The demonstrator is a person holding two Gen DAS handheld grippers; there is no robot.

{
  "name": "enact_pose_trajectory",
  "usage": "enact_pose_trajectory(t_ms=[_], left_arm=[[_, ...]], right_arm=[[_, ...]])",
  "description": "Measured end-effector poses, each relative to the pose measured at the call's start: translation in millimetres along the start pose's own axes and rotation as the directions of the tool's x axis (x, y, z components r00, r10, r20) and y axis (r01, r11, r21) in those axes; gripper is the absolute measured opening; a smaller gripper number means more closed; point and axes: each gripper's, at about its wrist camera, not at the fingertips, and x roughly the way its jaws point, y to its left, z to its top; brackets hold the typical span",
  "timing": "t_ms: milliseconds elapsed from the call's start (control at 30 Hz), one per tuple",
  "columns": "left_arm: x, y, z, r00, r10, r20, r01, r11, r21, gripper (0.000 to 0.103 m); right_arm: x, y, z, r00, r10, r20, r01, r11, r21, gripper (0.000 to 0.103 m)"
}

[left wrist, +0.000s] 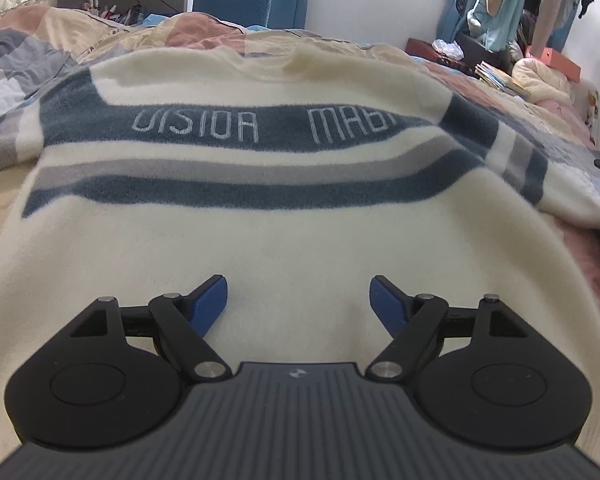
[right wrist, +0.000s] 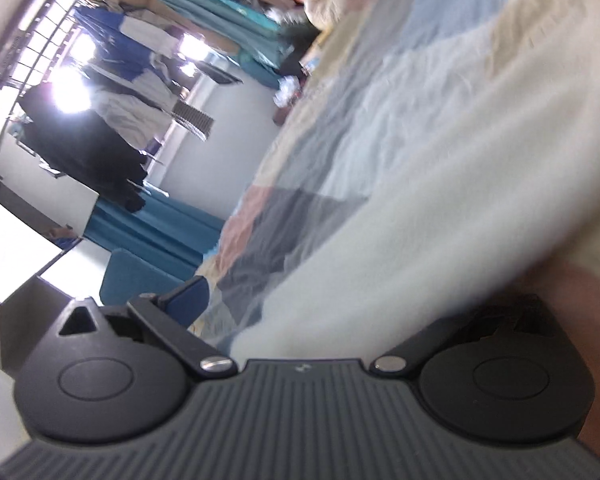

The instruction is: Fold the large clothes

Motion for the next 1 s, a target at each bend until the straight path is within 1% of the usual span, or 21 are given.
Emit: enact_pose_trajectory(t_ms=[67, 167, 233, 267, 333, 367, 400, 433, 500, 567, 667, 700, 767, 800, 867, 967, 1000], left_arm=[[0, 3, 0, 1.0, -0.006, 0.012, 0.006, 1.0, -0.009, 0.082], [3, 10, 1, 1.0, -0.017, 0.003, 0.017, 0.999, -0.031, 0.083], [4, 12, 3, 1.0, -0.024, 0.004, 0.024, 0.999, -0.039, 0.083], [5, 13, 4, 1.0, -0.027, 0.007, 0.028, 0.999, -0.043, 0.083], [6, 15, 6, 0.999, -0.037, 0.008, 0.037, 0.998, -0.047, 0.083], [7, 16, 6, 0.999, -0.04, 0.009, 0.04, 0.998, -0.05, 0.083], [7, 18, 7, 0.999, -0.041, 0.01, 0.041, 0.998, -0.052, 0.083], [8, 18, 7, 0.999, -0.039, 0.009, 0.039, 0.998, -0.052, 0.083], [10, 20, 8, 1.0, -0.03, 0.001, 0.03, 0.999, -0.042, 0.083], [11, 23, 9, 1.0, -0.023, 0.0, 0.023, 0.999, -0.035, 0.083], [10, 29, 11, 1.0, -0.028, -0.005, 0.027, 0.999, -0.043, 0.083], [9, 31, 11, 1.0, -0.03, -0.005, 0.03, 0.999, -0.045, 0.083], [10, 36, 12, 0.999, -0.032, -0.008, 0.032, 0.998, -0.048, 0.083], [11, 39, 12, 0.999, -0.04, -0.014, 0.039, 0.998, -0.057, 0.083], [12, 45, 16, 0.998, -0.062, -0.024, 0.059, 0.994, -0.092, 0.083], [12, 53, 21, 0.997, -0.078, -0.02, 0.075, 0.989, -0.127, 0.083], [11, 56, 22, 0.997, -0.077, -0.017, 0.074, 0.988, -0.136, 0.083]], right_arm=[[1, -4, 3, 0.999, 0.025, 0.037, -0.026, 1.0, 0.014, 0.103], [1, -10, 8, 0.993, 0.062, 0.102, -0.07, 0.995, 0.072, 0.103], [1, -12, 13, 0.989, 0.055, 0.134, -0.068, 0.994, 0.091, 0.101], [1, -13, 16, 0.988, 0.038, 0.149, -0.052, 0.995, 0.087, 0.097], [0, -15, 19, 0.986, -0.031, 0.167, 0.016, 0.996, 0.087, 0.069], [-1, -19, 21, 0.984, -0.063, 0.167, 0.048, 0.994, 0.093, 0.062], [-1, -23, 23, 0.982, -0.095, 0.163, 0.08, 0.992, 0.096, 0.043], [-1, -26, 23, 0.981, -0.109, 0.16, 0.097, 0.992, 0.082, 0.025], [2, -29, 25, 0.98, -0.14, 0.14, 0.144, 0.989, -0.018, 0.019], [6, -28, 29, 0.981, -0.146, 0.125, 0.156, 0.985, -0.07, 0.017], [10, -13, 44, 0.977, -0.152, 0.151, 0.173, 0.974, -0.143, 0.016], [9, -9, 51, 0.973, -0.154, 0.17, 0.181, 0.97, -0.16, 0.01], [8, 0, 65, 0.973, -0.145, 0.179, 0.181, 0.962, -0.206, 0.01], [9, 9, 69, 0.974, -0.145, 0.176, 0.188, 0.947, -0.259, 0.01], [8, 34, 73, 0.976, -0.136, 0.173, 0.193, 0.904, -0.382, 0.01], [5, 79, 79, 0.978, -0.099, 0.184, 0.177, 0.861, -0.477, 0.01], [2, 98, 79, 0.978, -0.081, 0.19, 0.17, 0.839, -0.517, 0.01]])
